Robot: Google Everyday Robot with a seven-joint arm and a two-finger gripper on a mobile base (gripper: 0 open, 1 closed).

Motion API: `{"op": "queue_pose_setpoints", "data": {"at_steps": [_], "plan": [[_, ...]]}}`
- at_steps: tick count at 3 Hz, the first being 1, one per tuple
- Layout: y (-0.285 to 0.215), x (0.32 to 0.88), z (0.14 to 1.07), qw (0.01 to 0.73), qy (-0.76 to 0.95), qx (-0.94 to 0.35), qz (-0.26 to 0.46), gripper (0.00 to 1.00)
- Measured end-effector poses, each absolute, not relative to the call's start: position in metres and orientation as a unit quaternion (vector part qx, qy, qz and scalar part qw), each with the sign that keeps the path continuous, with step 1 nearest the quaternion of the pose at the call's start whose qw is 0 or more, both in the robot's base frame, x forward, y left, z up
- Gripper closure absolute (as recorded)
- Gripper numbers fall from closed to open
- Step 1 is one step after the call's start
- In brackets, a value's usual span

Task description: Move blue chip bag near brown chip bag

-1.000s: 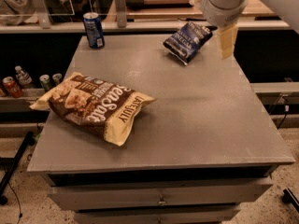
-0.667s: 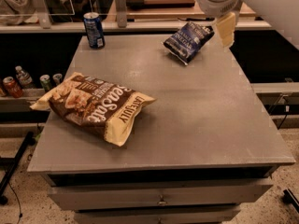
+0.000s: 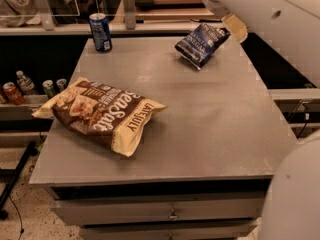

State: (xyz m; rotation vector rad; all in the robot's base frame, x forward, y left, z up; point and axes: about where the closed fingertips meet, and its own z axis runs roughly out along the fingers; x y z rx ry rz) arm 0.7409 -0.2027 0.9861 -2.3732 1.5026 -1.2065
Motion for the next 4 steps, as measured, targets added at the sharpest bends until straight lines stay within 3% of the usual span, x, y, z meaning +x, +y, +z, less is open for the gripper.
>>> {"op": "queue_pose_setpoints", "data": {"at_steps": [4], "plan": [[-0.195, 0.787, 0.926, -0.016, 0.468, -0.810, -0.353, 0.00]]}}
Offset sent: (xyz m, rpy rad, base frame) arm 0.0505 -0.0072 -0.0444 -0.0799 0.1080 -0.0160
